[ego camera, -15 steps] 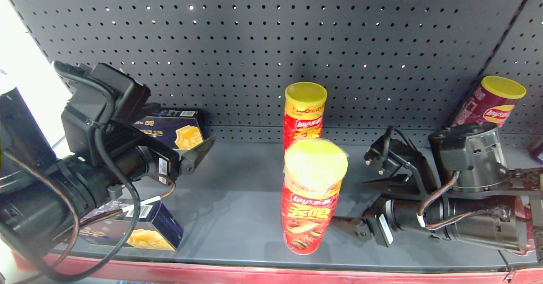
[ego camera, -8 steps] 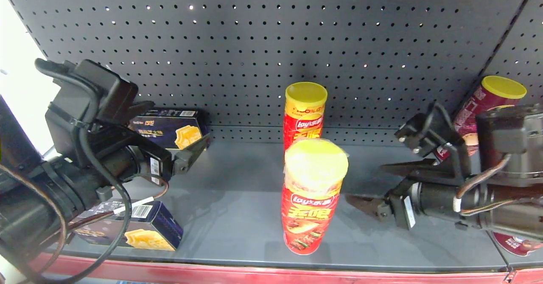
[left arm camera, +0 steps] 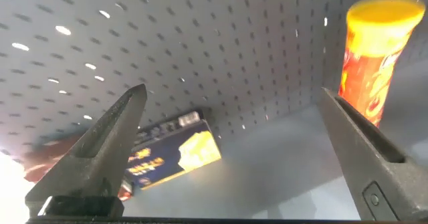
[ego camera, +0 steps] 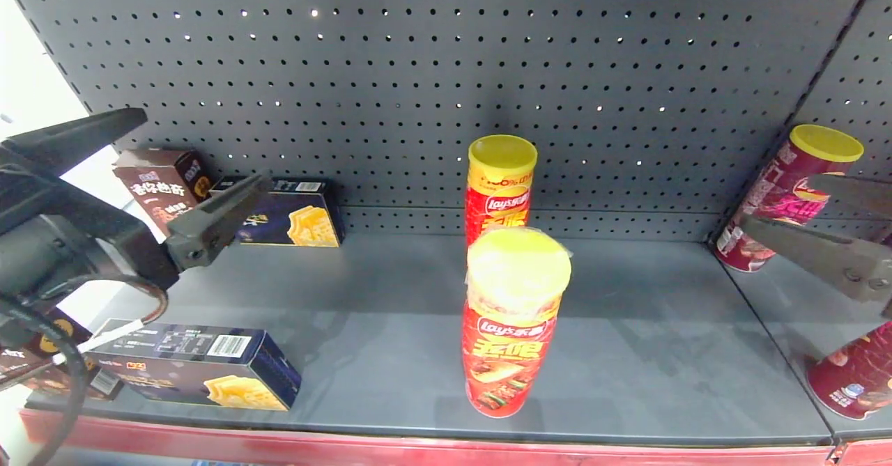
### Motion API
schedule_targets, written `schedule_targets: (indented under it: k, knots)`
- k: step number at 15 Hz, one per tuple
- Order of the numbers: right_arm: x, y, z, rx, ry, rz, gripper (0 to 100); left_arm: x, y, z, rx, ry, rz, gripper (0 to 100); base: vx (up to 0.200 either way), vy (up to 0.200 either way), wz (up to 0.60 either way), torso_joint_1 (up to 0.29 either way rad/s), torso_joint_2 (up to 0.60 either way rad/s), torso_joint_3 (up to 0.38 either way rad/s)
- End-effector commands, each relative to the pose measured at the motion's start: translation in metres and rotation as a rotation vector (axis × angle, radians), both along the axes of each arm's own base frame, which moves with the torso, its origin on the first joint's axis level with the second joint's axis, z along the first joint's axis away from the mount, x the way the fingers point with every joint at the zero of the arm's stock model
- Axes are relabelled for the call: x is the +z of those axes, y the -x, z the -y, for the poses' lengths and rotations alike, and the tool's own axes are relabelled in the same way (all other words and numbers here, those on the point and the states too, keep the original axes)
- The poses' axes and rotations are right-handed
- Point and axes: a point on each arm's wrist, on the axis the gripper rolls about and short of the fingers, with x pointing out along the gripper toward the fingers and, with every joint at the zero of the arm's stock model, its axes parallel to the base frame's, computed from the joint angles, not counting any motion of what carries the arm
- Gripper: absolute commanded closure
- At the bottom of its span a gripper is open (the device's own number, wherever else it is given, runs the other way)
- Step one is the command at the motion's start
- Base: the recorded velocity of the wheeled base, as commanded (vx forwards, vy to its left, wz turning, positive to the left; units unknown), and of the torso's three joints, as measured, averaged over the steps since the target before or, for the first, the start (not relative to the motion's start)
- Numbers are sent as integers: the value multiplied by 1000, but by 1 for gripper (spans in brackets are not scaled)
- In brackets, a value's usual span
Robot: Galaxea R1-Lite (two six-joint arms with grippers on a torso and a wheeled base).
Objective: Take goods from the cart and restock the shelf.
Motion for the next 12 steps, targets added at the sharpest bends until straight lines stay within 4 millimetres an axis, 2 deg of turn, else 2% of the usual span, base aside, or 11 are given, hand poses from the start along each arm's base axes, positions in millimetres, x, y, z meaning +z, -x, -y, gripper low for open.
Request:
schedule_targets:
  k: [1,4,7,8,9,10,11,12]
  knots:
    - [-12,50,31,-4,-51,91,0,-1,31,-15,-17,29,60,0,0,0,0,0,0,0]
    - [-45,89,54,-12,-84,146,0,-18,70,-34,-40,39,109,0,0,0,0,0,0,0]
    - [-76,116,71,-78,-84,155,0,-44,103,-53,-46,56,140,0,0,0,0,0,0,0]
    - [-82,120,73,-79,-77,143,0,-49,107,-56,-41,52,131,0,0,0,0,0,0,0]
    - [-101,132,79,-81,-48,92,0,-66,125,-67,-39,23,89,0,0,0,0,0,0,0]
    - [-108,136,81,-84,-37,74,0,-74,133,-71,-37,-3,63,0,0,0,0,0,0,0]
    - [-120,143,84,-87,-18,40,0,-93,150,-82,-35,-46,19,0,0,0,0,0,0,0]
    - [-129,145,85,-93,-10,25,0,-104,159,-87,-31,-61,-7,0,0,0,0,0,0,0]
